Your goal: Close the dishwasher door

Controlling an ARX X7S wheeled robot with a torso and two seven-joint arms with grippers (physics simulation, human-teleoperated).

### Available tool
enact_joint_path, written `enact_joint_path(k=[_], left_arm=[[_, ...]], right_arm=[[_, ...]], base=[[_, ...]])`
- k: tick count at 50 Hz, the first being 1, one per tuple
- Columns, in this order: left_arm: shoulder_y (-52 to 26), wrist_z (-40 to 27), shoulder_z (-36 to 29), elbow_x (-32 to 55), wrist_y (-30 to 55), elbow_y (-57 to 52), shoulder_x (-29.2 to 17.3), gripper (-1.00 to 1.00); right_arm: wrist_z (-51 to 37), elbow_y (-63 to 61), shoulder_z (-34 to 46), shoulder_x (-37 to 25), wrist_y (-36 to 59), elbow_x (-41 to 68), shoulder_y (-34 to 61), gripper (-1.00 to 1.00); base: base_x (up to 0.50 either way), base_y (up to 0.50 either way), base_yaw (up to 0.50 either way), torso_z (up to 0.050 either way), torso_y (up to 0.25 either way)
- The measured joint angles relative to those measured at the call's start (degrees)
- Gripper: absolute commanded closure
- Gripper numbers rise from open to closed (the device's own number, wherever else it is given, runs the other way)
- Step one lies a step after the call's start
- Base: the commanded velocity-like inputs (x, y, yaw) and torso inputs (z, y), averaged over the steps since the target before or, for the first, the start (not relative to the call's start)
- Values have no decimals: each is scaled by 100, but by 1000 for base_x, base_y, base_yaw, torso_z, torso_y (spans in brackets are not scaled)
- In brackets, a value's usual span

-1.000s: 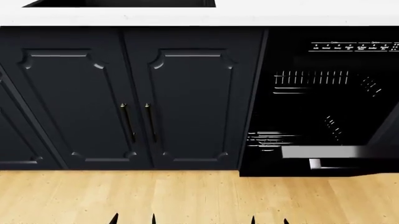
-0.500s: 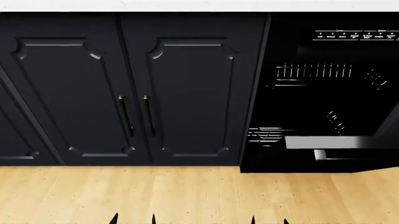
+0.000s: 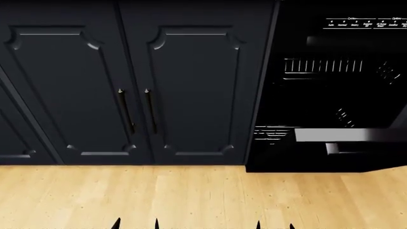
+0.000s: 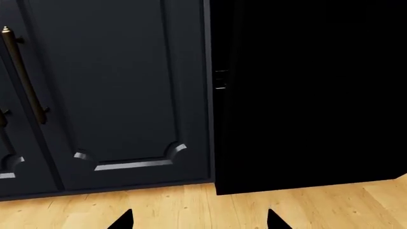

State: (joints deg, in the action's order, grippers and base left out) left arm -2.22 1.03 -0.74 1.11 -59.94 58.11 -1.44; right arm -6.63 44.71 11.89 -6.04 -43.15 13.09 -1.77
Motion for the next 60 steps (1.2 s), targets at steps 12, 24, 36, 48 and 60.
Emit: enact_joint_path(k=[12, 24, 36, 48, 60], left_arm=[[11, 19, 23, -7, 0, -16, 2, -100], [9, 22, 18, 3, 2, -12, 0, -100], [14, 18, 3, 14, 2, -17, -5, -100], [18, 16, 4, 8, 1, -27, -6, -100], [17, 20, 14, 3, 1, -27, -3, -100]], right_arm=[[-25, 6, 44, -12, -7, 26, 3, -100], [-50, 18, 87, -24, 0, 52, 19, -100], [-64, 53, 125, -32, -22, 83, 34, -100], [-87, 29, 165, -50, -16, 111, 22, -100], [-125, -66, 206, -78, 35, 136, -12, -100]], base=[[0, 0, 0, -50, 0], [0, 0, 0, -50, 0], [0, 0, 0, -50, 0], [0, 0, 0, -50, 0], [0, 0, 0, -50, 0]])
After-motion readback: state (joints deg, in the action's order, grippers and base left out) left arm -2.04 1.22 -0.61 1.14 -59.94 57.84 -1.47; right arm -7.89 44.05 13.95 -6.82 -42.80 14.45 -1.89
